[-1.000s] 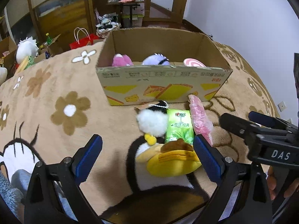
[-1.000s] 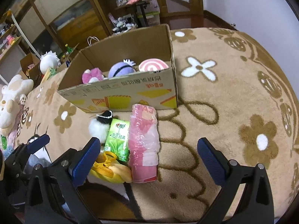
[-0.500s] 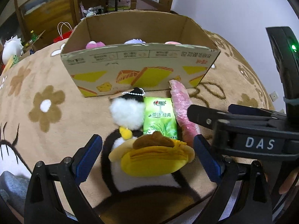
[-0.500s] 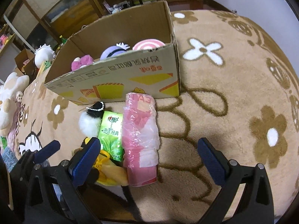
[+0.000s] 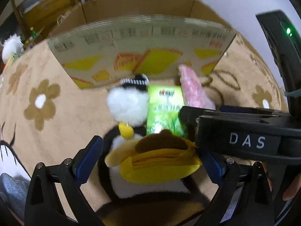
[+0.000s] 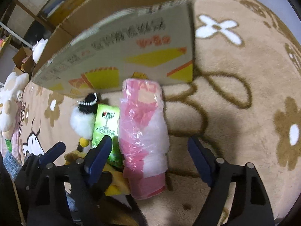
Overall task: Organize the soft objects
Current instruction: 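Grasp the yellow plush purse with the left tool while the right tool grasps the pink wrapped packet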
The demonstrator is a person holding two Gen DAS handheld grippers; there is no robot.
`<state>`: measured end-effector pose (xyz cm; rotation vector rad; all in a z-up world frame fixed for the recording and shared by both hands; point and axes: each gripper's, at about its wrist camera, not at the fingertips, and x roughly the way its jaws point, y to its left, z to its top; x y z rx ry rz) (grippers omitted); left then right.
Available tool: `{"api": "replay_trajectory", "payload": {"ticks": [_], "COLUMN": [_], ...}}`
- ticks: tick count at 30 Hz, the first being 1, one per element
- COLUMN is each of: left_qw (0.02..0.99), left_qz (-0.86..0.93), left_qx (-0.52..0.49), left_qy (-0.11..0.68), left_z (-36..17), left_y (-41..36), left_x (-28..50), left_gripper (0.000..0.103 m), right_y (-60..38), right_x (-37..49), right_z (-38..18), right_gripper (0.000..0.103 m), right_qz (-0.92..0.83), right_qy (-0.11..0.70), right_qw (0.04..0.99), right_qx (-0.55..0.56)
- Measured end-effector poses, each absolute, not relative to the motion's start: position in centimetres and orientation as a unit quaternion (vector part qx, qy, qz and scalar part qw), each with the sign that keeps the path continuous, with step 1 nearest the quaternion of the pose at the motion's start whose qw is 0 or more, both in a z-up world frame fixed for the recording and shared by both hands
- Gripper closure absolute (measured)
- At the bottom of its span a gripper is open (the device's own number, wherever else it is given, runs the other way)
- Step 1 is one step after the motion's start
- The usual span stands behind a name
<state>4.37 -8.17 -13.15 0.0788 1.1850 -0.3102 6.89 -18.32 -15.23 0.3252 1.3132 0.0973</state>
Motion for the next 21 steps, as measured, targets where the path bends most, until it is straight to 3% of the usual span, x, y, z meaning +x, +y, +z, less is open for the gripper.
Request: {"api": "replay_trajectory", "payload": {"ticks": [4, 10, 12, 16, 21], "left_qw": [0.812, 0.811, 0.814, 0.816, 0.835], "left_qz": [-0.152, -0.165, -0.167, -0.167, -0.157], "left_qx": [0.018, 0.021, 0.022, 0.02, 0.028], "left_qy": [0.563, 0.561, 0.556, 0.553, 0.527], "left_z": [-13.4, -13.4, -13.1, -13.0, -11.5], "left_y": [-8.1, -8.4, -8.4, -8.7, -7.9], "left_x": [4.5, 4.2, 4.0, 4.0, 3.8], "left_gripper": [0.011, 0.025, 0.027, 0.029, 0.029], "right_y": [-17.4, -17.2, -17.3, -17.8, -18.4], "right_x": [6.9, 7.2, 7.1, 7.0, 6.8], "right_z": [-15.7, -16.0, -15.8, -15.0, -14.4], "right_gripper": [0.022, 0.043, 0.059, 0.08, 0.084], "right_qz": [0.055, 0.071, 0.074, 0.071, 0.065], "right_qy": [0.612, 0.609, 0.605, 0.597, 0.592], "right_qw": [0.775, 0.771, 0.774, 0.782, 0.788], "right_qx": [0.145, 0.17, 0.174, 0.163, 0.153]}}
